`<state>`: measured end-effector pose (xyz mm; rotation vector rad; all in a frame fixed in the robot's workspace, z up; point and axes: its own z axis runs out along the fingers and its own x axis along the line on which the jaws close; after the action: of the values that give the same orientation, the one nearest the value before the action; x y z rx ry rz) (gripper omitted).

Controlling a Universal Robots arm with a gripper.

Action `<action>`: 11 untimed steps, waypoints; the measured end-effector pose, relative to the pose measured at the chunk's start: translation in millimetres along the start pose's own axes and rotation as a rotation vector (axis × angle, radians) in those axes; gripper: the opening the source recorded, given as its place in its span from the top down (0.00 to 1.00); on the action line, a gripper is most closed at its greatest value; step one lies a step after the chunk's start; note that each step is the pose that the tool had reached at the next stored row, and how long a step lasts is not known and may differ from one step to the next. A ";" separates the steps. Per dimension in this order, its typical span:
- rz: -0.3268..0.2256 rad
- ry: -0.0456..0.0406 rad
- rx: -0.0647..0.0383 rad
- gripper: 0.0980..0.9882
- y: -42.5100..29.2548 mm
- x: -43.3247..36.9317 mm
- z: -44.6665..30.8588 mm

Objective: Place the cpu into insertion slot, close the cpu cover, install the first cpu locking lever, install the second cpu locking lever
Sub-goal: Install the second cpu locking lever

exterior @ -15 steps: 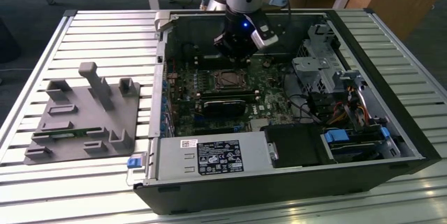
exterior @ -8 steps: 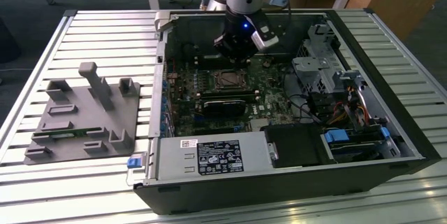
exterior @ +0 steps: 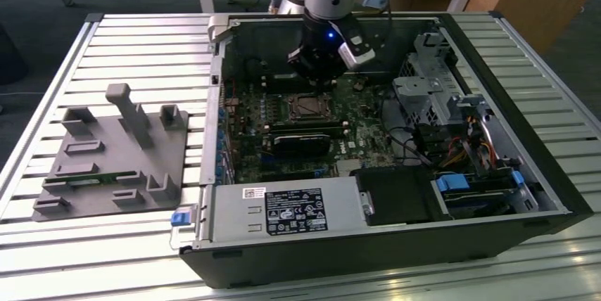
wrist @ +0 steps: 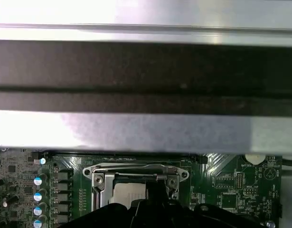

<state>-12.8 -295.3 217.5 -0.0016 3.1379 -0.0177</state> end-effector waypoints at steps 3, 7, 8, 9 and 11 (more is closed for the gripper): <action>0.000 -0.0001 0.000 0.99 -0.1 -0.1 -6.9; 0.000 -0.0001 0.001 0.99 -0.2 -0.1 -13.9; 0.000 -0.0002 0.001 0.99 -0.6 -0.1 -13.9; 0.000 -0.0001 0.001 0.99 -1.8 -0.1 -13.9; 0.000 -0.0001 0.001 0.99 -6.3 -0.1 -13.9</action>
<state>-12.8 -301.5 231.5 -0.0019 3.1377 -0.0195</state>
